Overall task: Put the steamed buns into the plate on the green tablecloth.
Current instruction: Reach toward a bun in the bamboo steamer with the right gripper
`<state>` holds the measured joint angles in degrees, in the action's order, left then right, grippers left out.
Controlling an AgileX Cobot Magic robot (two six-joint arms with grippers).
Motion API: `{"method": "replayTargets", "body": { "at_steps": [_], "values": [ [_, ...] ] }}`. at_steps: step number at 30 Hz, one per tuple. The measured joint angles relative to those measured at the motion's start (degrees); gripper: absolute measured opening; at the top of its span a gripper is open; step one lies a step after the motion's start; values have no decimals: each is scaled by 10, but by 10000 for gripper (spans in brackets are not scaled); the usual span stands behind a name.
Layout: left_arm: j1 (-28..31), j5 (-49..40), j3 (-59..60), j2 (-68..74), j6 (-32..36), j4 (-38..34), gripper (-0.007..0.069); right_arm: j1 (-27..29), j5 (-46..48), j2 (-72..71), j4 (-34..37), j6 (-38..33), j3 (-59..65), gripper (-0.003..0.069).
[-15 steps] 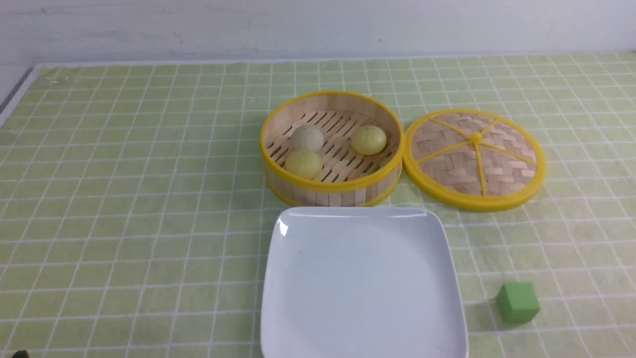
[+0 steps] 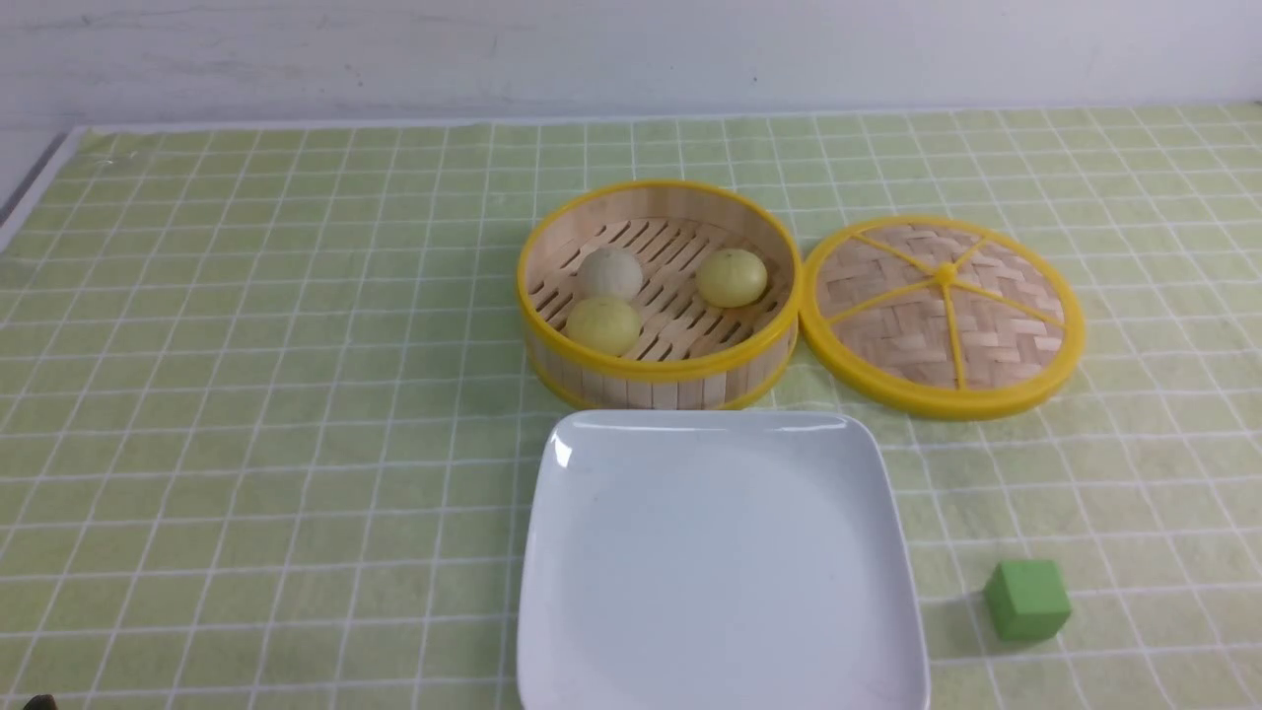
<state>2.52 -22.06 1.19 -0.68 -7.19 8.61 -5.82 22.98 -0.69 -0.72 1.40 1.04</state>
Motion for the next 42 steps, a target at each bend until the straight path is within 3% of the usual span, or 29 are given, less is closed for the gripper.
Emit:
{"method": "replayTargets", "body": {
  "at_steps": [11, 16, 17, 19, 23, 31, 36, 38, 41, 42],
  "values": [
    [0, 0, 0, 0, 0, 0, 241, 0, -1, 0, -86, -21, 0, 239],
    [0, 0, 0, 0, 0, 0, 241, 0, -32, 0, 73, 109, 4, 239],
    [0, 0, 0, 0, 0, 0, 241, 0, -51, 0, 154, 172, 4, 239],
    [0, 0, 0, 0, 0, 0, 241, 0, -67, 0, 234, 235, 4, 239],
    [0, 0, 0, 0, 0, 0, 239, 0, -86, 0, 315, 277, 4, 239],
    [0, 0, 0, 0, 0, 0, 239, 0, -120, 0, 330, 274, 4, 239],
    [0, 1, 0, 0, -7, 3, 239, 0, -123, 0, 315, 222, -41, 199],
    [0, 5, 1, 0, -42, -25, 239, 0, -113, 2, 296, 189, -73, 156],
    [0, 16, 3, 0, -192, -186, 239, 0, -36, 45, 224, 130, -147, 5],
    [0, 17, 3, 0, -201, -206, 239, 0, -30, 49, 224, 130, -151, 0]
  ]
}}
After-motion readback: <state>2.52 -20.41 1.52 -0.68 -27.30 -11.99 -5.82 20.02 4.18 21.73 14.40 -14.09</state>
